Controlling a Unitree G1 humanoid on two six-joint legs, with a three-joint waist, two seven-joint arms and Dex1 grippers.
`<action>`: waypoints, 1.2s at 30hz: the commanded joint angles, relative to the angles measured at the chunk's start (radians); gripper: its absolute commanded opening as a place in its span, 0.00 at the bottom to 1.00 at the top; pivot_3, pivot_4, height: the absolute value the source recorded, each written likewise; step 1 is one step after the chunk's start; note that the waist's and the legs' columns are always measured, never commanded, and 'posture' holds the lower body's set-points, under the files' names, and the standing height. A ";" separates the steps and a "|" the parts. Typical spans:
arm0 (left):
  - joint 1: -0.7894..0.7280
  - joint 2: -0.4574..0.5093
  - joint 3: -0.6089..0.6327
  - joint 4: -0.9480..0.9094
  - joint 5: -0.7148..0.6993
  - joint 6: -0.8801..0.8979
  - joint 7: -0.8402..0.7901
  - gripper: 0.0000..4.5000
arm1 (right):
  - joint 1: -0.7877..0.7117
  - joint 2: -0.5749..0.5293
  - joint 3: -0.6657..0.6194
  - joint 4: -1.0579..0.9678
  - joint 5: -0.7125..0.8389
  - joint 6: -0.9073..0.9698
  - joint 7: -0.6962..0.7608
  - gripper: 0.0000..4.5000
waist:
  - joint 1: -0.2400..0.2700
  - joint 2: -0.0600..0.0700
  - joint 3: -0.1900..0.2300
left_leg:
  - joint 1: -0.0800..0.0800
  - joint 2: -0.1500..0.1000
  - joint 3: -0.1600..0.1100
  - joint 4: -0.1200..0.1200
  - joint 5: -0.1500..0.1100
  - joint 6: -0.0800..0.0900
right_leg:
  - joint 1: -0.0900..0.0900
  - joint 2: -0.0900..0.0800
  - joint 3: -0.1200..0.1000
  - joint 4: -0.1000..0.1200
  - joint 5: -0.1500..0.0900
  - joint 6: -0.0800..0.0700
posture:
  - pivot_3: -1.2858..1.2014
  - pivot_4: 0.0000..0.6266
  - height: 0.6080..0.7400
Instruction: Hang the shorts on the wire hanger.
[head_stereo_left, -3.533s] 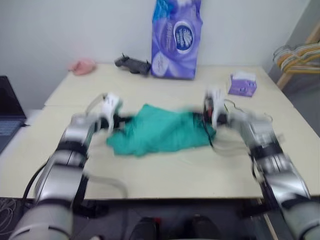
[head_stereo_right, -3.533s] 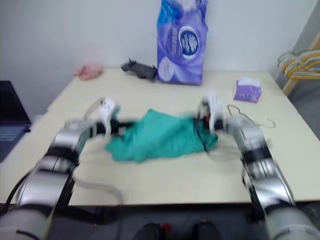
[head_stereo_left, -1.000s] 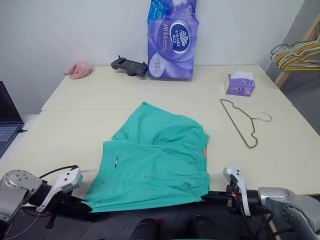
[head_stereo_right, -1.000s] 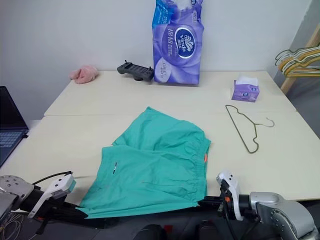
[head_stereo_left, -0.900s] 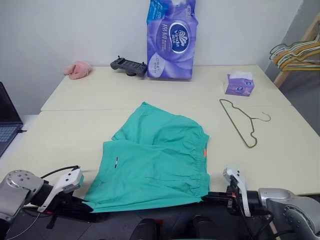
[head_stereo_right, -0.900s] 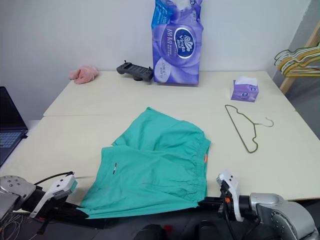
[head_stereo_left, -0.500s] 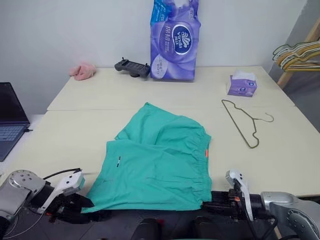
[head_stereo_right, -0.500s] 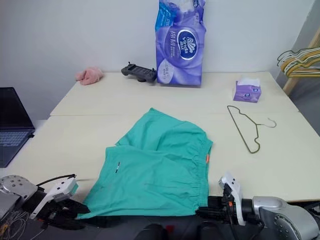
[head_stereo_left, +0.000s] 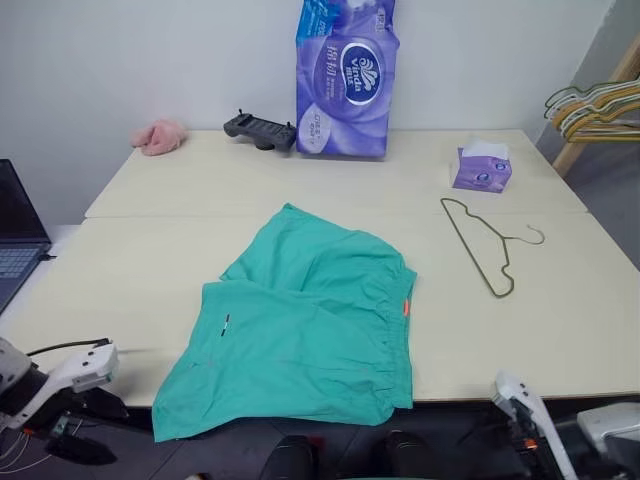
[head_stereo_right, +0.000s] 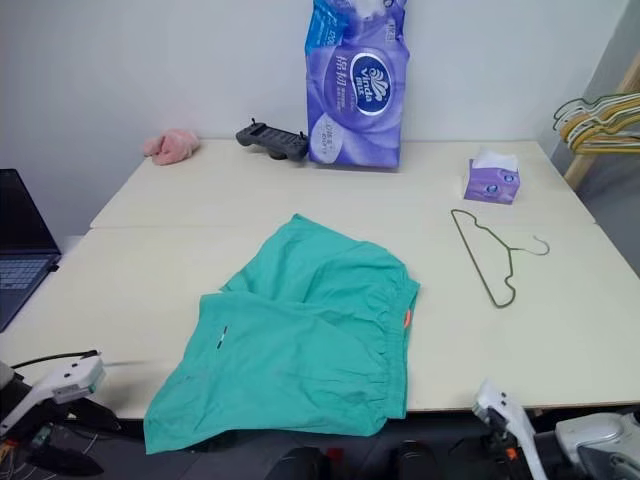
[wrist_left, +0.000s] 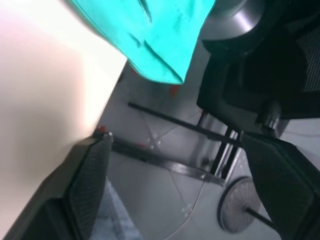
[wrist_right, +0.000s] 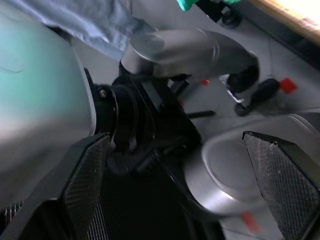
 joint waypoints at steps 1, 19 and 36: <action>-0.345 -0.105 0.099 0.184 -0.028 0.144 -0.003 0.96 | -0.198 0.056 -0.068 0.023 0.142 0.048 -0.070 1.00 | 0.022 0.006 0.005 | 0.000 0.001 0.001 0.000 0.000 0.001 | -0.001 0.001 -0.002 0.000 0.000 0.000 | 0.52 0.15 1.00; -0.570 -0.697 0.489 -0.048 -0.041 0.249 0.599 0.96 | -0.717 0.510 0.096 0.183 -0.097 -0.068 -0.666 1.00 | -0.055 -0.012 0.002 | -0.038 0.018 0.030 -0.001 0.018 -0.005 | -0.016 0.004 0.015 0.005 -0.007 -0.014 | 0.51 0.15 1.00; -0.263 -0.984 0.409 -0.385 0.122 0.127 0.919 0.96 | -0.691 0.802 0.346 0.466 -0.584 -0.550 -0.756 1.00 | -0.063 -0.013 0.003 | -0.013 0.019 0.044 0.006 0.017 -0.001 | -0.004 0.009 0.032 0.019 -0.003 -0.008 | 0.50 0.16 1.00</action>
